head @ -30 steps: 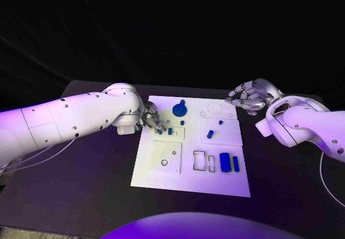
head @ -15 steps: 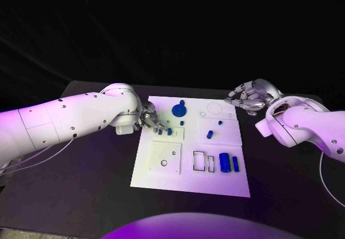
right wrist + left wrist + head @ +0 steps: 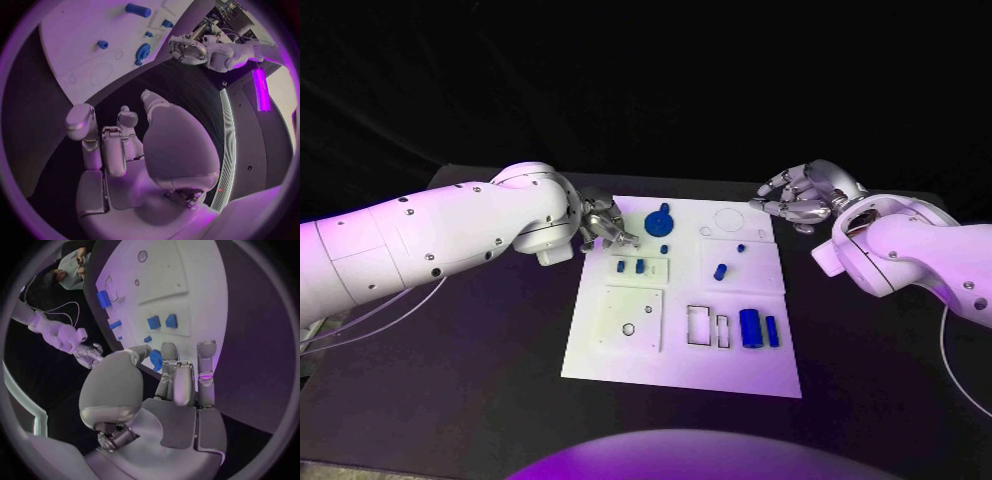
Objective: Assemble the parts on the task board
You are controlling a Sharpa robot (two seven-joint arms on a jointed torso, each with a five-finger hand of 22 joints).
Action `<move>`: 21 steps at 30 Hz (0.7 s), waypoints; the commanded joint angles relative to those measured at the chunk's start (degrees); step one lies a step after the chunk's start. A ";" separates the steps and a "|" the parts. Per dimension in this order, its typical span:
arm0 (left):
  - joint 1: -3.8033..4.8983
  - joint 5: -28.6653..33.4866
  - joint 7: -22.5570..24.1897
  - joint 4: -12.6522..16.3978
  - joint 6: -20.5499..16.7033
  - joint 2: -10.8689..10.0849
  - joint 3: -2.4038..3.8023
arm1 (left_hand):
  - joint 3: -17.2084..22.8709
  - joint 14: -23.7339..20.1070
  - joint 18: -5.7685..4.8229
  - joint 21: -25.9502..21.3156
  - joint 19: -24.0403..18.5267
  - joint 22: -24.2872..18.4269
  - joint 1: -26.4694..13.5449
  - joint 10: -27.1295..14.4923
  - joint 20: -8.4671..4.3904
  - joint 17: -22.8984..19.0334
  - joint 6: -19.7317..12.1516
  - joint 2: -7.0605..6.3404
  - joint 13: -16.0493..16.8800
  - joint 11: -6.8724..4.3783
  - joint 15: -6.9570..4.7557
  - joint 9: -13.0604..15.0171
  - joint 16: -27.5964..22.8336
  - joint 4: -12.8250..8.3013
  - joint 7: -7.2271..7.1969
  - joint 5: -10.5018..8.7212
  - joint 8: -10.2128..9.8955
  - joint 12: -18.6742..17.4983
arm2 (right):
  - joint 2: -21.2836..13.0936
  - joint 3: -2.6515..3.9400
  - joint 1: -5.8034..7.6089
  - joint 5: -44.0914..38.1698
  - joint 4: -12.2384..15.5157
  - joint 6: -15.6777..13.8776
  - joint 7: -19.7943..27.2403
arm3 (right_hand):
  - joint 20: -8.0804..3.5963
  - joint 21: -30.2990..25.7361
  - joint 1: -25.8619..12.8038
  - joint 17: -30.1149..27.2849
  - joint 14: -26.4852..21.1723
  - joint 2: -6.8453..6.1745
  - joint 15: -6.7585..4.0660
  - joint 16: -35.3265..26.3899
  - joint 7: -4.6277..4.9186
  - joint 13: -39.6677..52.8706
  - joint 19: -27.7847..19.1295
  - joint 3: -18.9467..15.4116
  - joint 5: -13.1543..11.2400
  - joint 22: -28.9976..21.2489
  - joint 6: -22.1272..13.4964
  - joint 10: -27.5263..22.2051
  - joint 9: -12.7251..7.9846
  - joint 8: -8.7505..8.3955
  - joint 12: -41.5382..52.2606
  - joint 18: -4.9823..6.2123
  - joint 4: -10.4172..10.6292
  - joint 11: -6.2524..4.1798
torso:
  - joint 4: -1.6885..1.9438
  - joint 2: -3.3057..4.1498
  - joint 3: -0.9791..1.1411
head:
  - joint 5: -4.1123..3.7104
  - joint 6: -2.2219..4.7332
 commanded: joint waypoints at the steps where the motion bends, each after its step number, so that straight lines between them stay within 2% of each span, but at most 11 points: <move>1: 0.05 -1.67 11.31 0.39 -7.47 0.48 0.05 | 2.07 -6.83 0.86 -7.90 -4.23 -4.26 3.03 -4.70 1.24 -11.19 -2.59 -1.05 -2.31 1.56 1.33 -1.55 -9.79 -0.35 1.51 0.30 -1.63 -2.49 | 0.00 0.00 -0.03 -0.20 0.00 0.37 0.40 | -0.08 -0.55 -0.64 6.01 3.43 -0.06 0.00 -0.35 0.17 -0.15 0.17 0.07 0.25 -0.08 -0.42 -0.12 -0.10 0.28 0.29 0.66 0.09 -0.09 | -0.04 0.07 -0.06 | -0.24 0.18; 2: 0.04 -2.50 13.25 0.38 -8.25 0.68 0.00 | 2.92 -7.45 0.86 -8.93 -4.36 -4.85 4.59 -6.04 1.68 -12.05 -3.54 -1.50 -3.30 2.12 1.81 -2.40 -10.60 -0.71 2.15 -0.25 -2.62 -3.52 | 0.00 0.00 -0.03 -0.20 0.00 0.36 0.41 | -0.08 -0.71 -0.64 5.84 3.39 -0.06 0.00 -0.43 0.17 -0.24 0.10 0.07 0.27 -0.19 -0.43 -0.18 -0.10 0.28 0.23 0.69 0.08 -0.09 | -0.05 0.08 -0.06 | -0.31 0.31; 4: 0.02 -4.63 16.88 0.25 -9.64 1.13 -0.19 | 5.21 -11.37 0.67 -10.75 -5.18 -5.70 7.60 -9.05 2.55 -17.01 -4.76 -2.04 -5.92 3.38 2.92 -4.20 -14.78 -1.92 3.45 -2.73 -4.66 -6.60 | -0.01 0.00 -0.03 -0.19 -0.02 0.33 0.45 | -0.08 -0.83 -0.64 5.69 3.34 -0.04 0.00 -0.50 0.17 -0.29 0.05 0.09 0.32 -0.26 -0.46 -0.21 -0.11 0.29 0.20 0.72 0.06 -0.09 | -0.07 0.10 -0.08 | -0.36 0.44; 5: -0.02 -6.88 19.73 0.06 -10.87 1.53 -0.38 | 7.32 -10.84 0.70 -11.48 -4.84 -5.93 9.62 -10.04 3.28 -15.93 -5.30 -2.74 -8.56 4.35 3.51 -6.37 -13.34 -3.54 4.52 -4.60 -7.19 -8.96 | -0.01 0.00 -0.03 -0.19 -0.04 0.31 0.48 | -0.08 -0.83 -0.64 5.69 3.34 -0.04 0.00 -0.50 0.17 -0.29 0.05 0.09 0.32 -0.26 -0.46 -0.21 -0.11 0.29 0.20 0.72 0.06 -0.09 | -0.04 0.11 -0.10 | -0.47 0.54; 7: -0.19 -10.42 23.30 -0.32 -12.64 2.14 -0.63 | 9.11 -11.38 0.82 -11.82 -4.66 -5.60 10.74 -11.19 3.86 -15.70 -4.62 -3.73 -11.79 4.90 3.86 -9.19 -12.23 -5.43 5.14 -6.77 -10.44 -11.93 | -0.01 0.00 -0.03 -0.17 -0.05 0.29 0.54 | -0.08 -1.02 -0.60 5.53 3.29 -0.02 0.00 -0.58 0.18 -0.42 -0.03 0.14 0.43 -0.38 -0.53 -0.32 -0.13 0.30 0.11 0.75 0.01 -0.09 | -0.03 0.11 -0.10 | -0.60 0.70; 8: -0.29 -11.87 24.45 -0.49 -13.28 2.37 -0.72 | 9.23 -11.85 0.91 -11.98 -4.76 -5.42 10.88 -11.00 4.00 -16.04 -3.67 -4.22 -13.02 4.92 4.08 -10.13 -12.10 -6.28 5.09 -7.30 -11.36 -12.88 | -0.01 0.00 -0.03 -0.17 -0.04 0.29 0.56 | -0.08 -1.02 -0.60 5.53 3.29 -0.02 0.00 -0.58 0.18 -0.42 -0.03 0.14 0.43 -0.38 -0.53 -0.32 -0.13 0.30 0.11 0.75 0.01 -0.09 | -0.04 0.12 -0.11 | -0.63 0.76; 10: -0.51 -14.78 26.26 -0.92 -14.20 2.87 -0.86 | 9.52 -12.34 0.96 -12.04 -4.80 -5.09 11.34 -10.83 4.15 -16.55 -2.45 -4.30 -14.51 4.99 4.13 -11.13 -12.02 -7.60 4.96 -7.52 -12.33 -14.05 | 0.00 0.00 -0.03 -0.15 -0.04 0.28 0.60 | -0.08 -1.02 -0.60 5.53 3.29 -0.02 0.00 -0.58 0.18 -0.42 -0.03 0.14 0.43 -0.38 -0.53 -0.32 -0.13 0.30 0.11 0.75 0.01 -0.09 | -0.04 0.14 -0.11 | -0.77 0.80; 14: -0.82 -20.32 28.68 -2.26 -14.97 4.06 -1.31 | 9.47 -12.66 1.02 -11.96 -4.78 -4.02 11.64 -10.67 4.30 -17.22 0.00 -4.44 -17.96 5.09 4.20 -13.25 -11.28 -11.01 4.53 -10.10 -14.58 -16.76 | 0.02 0.00 -0.03 -0.08 0.01 0.38 0.74 | -0.07 -1.23 -0.52 5.32 3.22 0.02 0.01 -0.70 0.19 -0.83 -0.13 0.25 0.71 -0.49 -0.65 -0.63 -0.16 0.34 -0.16 0.79 -0.03 -0.09 | -0.06 0.16 -0.11 | -0.89 0.92; 15: -0.86 -21.46 29.10 -2.68 -14.99 4.39 -1.48 | 9.53 -11.27 1.17 -11.74 -4.54 -3.72 11.83 -10.70 4.18 -15.58 0.66 -4.45 -18.53 5.03 4.20 -13.62 -9.71 -11.73 4.51 -10.42 -15.00 -17.21 | 0.02 0.00 -0.03 -0.07 0.02 0.40 0.76 | -0.07 -1.28 -0.50 5.31 3.21 0.03 0.01 -0.71 0.19 -1.00 -0.15 0.28 0.80 -0.51 -0.68 -0.75 -0.17 0.36 -0.28 0.79 -0.03 -0.09 | -0.07 0.14 -0.10 | -0.88 0.93; 19: -1.03 -25.72 30.52 -4.41 -14.65 5.74 -2.04 | 9.54 -8.55 1.28 -10.49 -3.92 -1.79 11.45 -10.43 3.74 -12.80 2.61 -4.54 -21.02 4.67 3.70 -15.35 -5.63 -14.58 3.47 -10.52 -17.74 -18.88 | 0.02 0.00 -0.03 -0.04 0.08 0.40 0.82 | -0.07 -1.26 -0.47 5.30 3.20 0.04 0.01 -0.72 0.19 -1.21 -0.14 0.36 1.02 -0.47 -0.72 -0.91 -0.19 0.41 -0.43 0.78 -0.04 -0.08 | -0.09 0.19 -0.08 | -0.91 1.07; 21: -1.14 -27.95 31.16 -5.08 -14.43 6.29 -2.22 | 9.39 -8.66 1.23 -10.17 -3.95 -1.11 11.05 -10.59 3.61 -13.28 2.79 -4.57 -21.92 4.69 3.49 -15.87 -5.21 -15.53 3.19 -10.08 -18.88 -19.67 | 0.04 0.00 -0.04 -0.04 0.10 0.37 0.85 | -0.07 -1.26 -0.47 5.30 3.20 0.04 0.01 -0.72 0.19 -1.21 -0.14 0.36 1.02 -0.47 -0.72 -0.91 -0.19 0.41 -0.43 0.78 -0.04 -0.08 | -0.09 0.22 -0.09 | -0.97 1.13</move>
